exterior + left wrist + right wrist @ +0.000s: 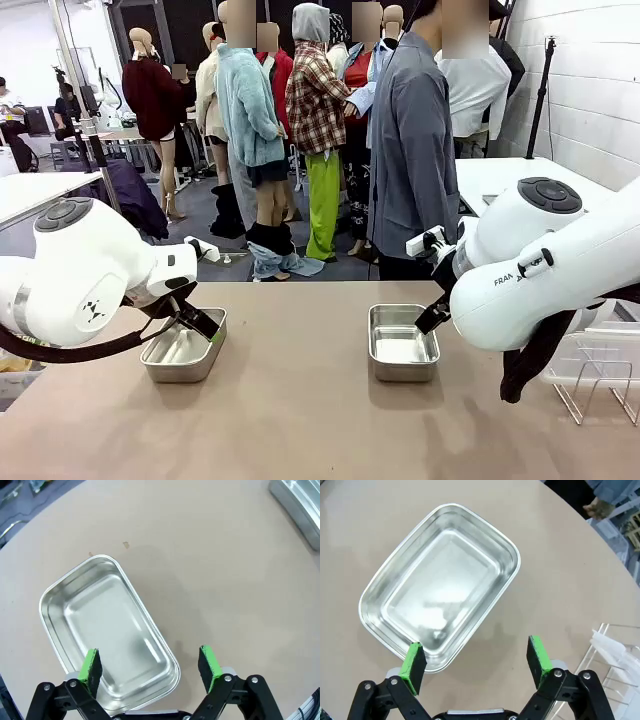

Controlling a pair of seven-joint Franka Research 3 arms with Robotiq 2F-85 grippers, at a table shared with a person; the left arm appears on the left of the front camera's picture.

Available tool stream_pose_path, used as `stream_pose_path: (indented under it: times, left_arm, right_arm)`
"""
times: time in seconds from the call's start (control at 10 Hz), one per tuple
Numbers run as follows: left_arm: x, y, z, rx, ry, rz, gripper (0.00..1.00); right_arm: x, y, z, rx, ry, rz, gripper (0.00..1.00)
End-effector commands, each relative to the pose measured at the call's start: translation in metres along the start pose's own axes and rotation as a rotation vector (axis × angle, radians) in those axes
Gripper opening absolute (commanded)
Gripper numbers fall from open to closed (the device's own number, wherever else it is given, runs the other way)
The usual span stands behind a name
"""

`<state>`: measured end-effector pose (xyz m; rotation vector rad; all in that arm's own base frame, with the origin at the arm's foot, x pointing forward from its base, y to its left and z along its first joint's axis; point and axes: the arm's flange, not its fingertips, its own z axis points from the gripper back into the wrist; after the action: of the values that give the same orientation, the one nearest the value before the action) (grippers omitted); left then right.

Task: Place the bread in airtight containers.
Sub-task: Lift both Airtight Container.

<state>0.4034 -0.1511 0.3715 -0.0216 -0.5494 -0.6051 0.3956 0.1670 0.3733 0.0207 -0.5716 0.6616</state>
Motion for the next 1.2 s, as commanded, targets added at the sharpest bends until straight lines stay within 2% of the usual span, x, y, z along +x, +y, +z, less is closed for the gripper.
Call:
stream_pose_path:
  times: [0.0,0.8,1.0,1.1]
  left_arm:
    - [0.0,0.0,0.0,0.0,0.0,0.0,1.0]
    - [0.0,-0.001,0.0,0.0,0.0,-0.001,1.0]
    - [0.027,0.011,0.048,0.089,-0.087,-0.066,1.0]
    - [0.032,0.028,0.076,0.139,-0.128,-0.055,1.0]
  right_arm:
    - [0.0,0.0,0.0,0.0,0.0,0.0,1.0]
    - [0.0,0.0,0.0,0.0,0.0,0.0,1.0]
    - [0.018,-0.022,0.041,-0.085,-0.126,-0.05,1.0]
    - [0.023,-0.038,0.063,-0.13,-0.188,-0.086,1.0]
